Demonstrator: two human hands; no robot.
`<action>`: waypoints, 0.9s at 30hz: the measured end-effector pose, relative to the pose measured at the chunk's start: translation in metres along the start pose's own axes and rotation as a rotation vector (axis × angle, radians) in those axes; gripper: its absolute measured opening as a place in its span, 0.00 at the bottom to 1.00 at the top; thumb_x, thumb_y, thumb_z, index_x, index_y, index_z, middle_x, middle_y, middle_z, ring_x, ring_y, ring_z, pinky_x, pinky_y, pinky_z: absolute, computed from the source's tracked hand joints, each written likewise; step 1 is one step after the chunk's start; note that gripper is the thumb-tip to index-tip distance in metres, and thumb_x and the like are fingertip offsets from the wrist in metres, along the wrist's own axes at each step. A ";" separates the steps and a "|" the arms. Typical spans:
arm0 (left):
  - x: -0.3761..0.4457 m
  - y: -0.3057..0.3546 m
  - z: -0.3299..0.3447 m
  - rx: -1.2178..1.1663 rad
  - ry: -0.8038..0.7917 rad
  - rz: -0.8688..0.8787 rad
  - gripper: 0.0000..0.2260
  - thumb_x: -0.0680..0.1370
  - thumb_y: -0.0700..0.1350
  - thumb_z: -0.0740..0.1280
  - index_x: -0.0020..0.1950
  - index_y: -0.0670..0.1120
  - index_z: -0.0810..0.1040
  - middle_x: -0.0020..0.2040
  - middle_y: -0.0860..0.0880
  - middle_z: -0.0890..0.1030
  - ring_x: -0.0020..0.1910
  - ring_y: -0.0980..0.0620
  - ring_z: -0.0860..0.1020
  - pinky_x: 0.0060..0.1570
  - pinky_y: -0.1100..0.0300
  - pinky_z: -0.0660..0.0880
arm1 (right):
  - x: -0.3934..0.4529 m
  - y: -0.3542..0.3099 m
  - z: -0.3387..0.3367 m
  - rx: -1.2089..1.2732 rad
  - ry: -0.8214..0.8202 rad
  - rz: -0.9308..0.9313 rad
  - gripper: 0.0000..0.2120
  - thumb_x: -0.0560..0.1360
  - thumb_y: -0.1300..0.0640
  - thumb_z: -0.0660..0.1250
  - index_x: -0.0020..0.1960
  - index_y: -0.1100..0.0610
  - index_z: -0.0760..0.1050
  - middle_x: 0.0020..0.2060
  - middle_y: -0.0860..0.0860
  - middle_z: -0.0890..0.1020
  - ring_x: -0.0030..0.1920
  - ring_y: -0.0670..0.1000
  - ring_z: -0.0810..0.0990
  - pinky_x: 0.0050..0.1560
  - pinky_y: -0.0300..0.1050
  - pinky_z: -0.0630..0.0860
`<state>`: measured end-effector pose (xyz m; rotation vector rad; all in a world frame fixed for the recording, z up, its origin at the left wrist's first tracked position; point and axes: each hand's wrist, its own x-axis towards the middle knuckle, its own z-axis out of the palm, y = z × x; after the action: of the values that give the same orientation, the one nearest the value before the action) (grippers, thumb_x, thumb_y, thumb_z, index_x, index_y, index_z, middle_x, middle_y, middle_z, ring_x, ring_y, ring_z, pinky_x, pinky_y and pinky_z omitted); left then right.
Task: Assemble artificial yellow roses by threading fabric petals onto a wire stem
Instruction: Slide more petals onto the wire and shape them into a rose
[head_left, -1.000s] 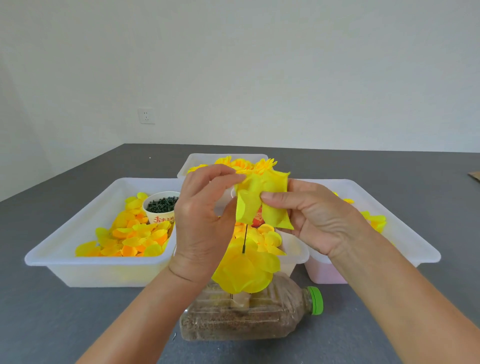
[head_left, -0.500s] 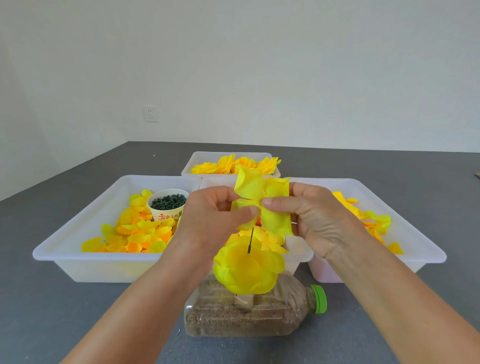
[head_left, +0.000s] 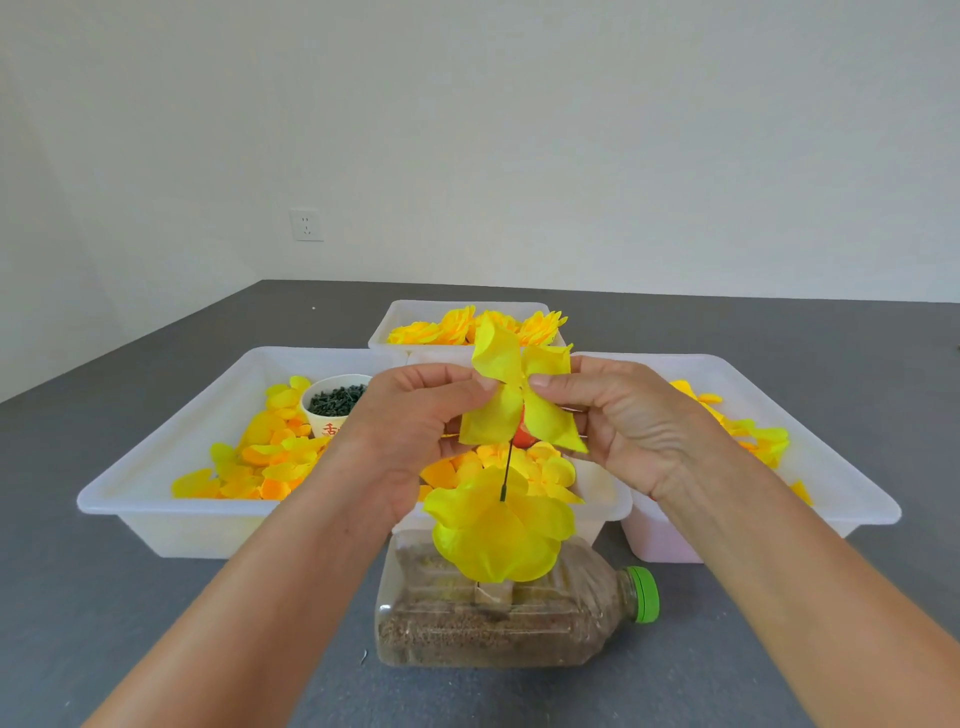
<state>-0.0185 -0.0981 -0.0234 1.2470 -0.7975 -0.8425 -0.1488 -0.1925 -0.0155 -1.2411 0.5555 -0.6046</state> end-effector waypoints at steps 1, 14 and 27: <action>0.000 0.001 0.000 0.005 -0.016 -0.009 0.04 0.72 0.39 0.69 0.37 0.44 0.80 0.33 0.48 0.83 0.31 0.54 0.81 0.34 0.62 0.78 | 0.000 -0.002 0.000 0.001 -0.002 -0.001 0.06 0.71 0.66 0.67 0.46 0.59 0.79 0.35 0.53 0.83 0.31 0.49 0.82 0.32 0.40 0.80; -0.005 0.000 -0.001 0.038 -0.113 -0.099 0.09 0.71 0.39 0.69 0.50 0.38 0.79 0.41 0.43 0.81 0.39 0.47 0.76 0.34 0.61 0.75 | -0.004 -0.004 -0.004 -0.094 -0.084 0.033 0.06 0.71 0.67 0.67 0.42 0.58 0.79 0.35 0.53 0.84 0.32 0.49 0.83 0.30 0.41 0.79; -0.006 0.010 0.001 0.178 -0.101 -0.154 0.28 0.53 0.67 0.69 0.41 0.46 0.81 0.36 0.46 0.81 0.33 0.49 0.77 0.38 0.57 0.74 | -0.002 -0.013 0.000 -0.402 -0.067 -0.022 0.13 0.67 0.69 0.71 0.50 0.61 0.80 0.49 0.62 0.83 0.46 0.60 0.82 0.53 0.57 0.78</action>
<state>-0.0216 -0.0921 -0.0134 1.4463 -0.8810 -0.9817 -0.1518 -0.1934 -0.0031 -1.6418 0.6265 -0.4800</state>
